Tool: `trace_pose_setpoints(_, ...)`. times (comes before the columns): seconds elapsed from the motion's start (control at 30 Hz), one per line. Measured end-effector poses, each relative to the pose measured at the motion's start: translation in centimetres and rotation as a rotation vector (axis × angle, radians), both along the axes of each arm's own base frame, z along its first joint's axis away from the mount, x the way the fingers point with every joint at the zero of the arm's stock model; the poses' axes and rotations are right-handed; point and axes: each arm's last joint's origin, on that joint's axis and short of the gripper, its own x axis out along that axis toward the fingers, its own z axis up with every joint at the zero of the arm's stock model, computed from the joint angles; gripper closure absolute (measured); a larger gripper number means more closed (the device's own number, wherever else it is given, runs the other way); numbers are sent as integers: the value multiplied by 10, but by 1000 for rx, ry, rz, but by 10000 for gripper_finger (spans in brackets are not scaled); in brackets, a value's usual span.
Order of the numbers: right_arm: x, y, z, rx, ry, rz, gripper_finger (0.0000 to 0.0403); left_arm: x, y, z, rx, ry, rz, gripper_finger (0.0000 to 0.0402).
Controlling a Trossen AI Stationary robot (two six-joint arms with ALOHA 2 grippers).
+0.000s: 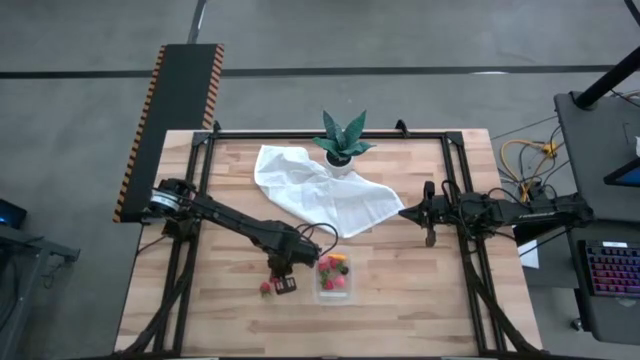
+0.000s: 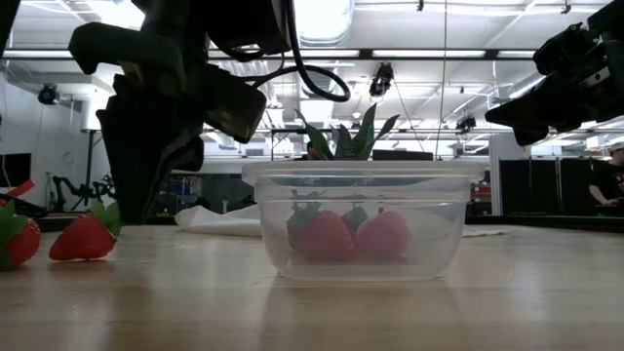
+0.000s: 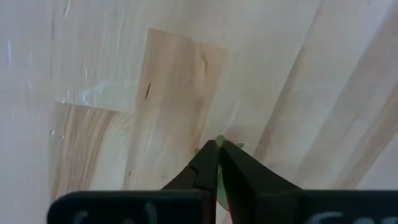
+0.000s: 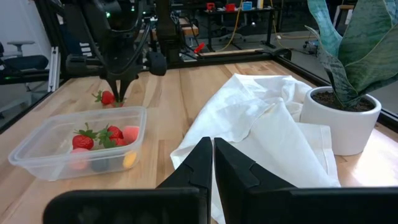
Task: Pick and placing Produce into tupperware
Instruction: Put the pink peach into the transparent bin
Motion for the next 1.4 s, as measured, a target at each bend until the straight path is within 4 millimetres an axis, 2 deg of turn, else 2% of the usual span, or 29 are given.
trace_pose_setpoints(0.37,0,0,0,0,0,0,394,5,0,8,-3,-41,-70,401)
trace_pose_setpoints(0.67,0,0,0,0,0,0,394,14,1,30,-2,-114,-134,401)
trace_pose_setpoints(1.07,0,0,0,0,0,0,394,43,6,89,57,-418,-360,402)
trace_pose_setpoints(1.27,0,0,0,0,0,0,394,56,6,102,85,-601,-471,402)
trace_pose_setpoints(1.4,0,0,0,0,0,0,394,62,7,103,67,-674,-499,402)
